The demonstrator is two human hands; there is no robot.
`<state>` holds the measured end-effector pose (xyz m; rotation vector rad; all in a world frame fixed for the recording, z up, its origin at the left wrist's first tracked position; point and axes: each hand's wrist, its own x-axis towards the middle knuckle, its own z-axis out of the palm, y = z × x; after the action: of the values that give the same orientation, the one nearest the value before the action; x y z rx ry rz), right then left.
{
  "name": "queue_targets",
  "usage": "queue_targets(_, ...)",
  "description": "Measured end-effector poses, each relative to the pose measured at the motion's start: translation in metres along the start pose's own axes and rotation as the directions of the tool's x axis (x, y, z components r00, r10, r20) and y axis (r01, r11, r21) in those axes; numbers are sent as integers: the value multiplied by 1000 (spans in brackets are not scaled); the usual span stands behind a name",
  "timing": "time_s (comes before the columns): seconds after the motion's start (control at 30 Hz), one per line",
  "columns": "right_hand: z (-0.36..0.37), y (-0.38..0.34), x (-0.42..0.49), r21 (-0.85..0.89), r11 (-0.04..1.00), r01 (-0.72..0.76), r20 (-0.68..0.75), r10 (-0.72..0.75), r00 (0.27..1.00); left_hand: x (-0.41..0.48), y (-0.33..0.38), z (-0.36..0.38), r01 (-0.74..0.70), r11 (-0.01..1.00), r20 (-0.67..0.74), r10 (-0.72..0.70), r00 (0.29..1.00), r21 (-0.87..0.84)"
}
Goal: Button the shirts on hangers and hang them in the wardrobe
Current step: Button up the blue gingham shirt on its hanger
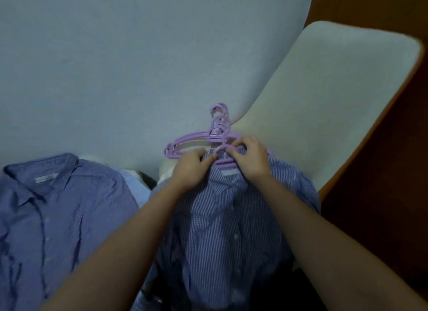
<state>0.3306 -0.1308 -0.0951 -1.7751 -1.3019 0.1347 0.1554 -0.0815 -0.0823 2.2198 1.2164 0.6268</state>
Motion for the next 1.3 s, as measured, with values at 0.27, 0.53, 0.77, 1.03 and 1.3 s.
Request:
queue_targets(0.27, 32, 51, 50, -147, 985, -93, 61, 103, 993, 41, -77, 51, 157, 985, 96, -151, 984, -67)
queue_targets(0.53, 63, 79, 120, -619, 785, 29, 347, 240, 907, 26, -96, 77, 148, 962, -15, -156, 988, -228)
queue_targets(0.77, 59, 84, 126, -667, 733, 135, 165, -32, 986, 21, -99, 85, -19, 992, -104, 6, 995, -126)
queue_targets(1.03, 3, 34, 166, -589, 801, 112, -140, -237, 961, 56, -84, 81, 161, 966, 48, -155, 987, -200)
queue_targets(1.3, -17, 17, 171, -577, 807, 125, -203, -290, 935, 142, -68, 67, 236, 969, 35, -234, 972, -73)
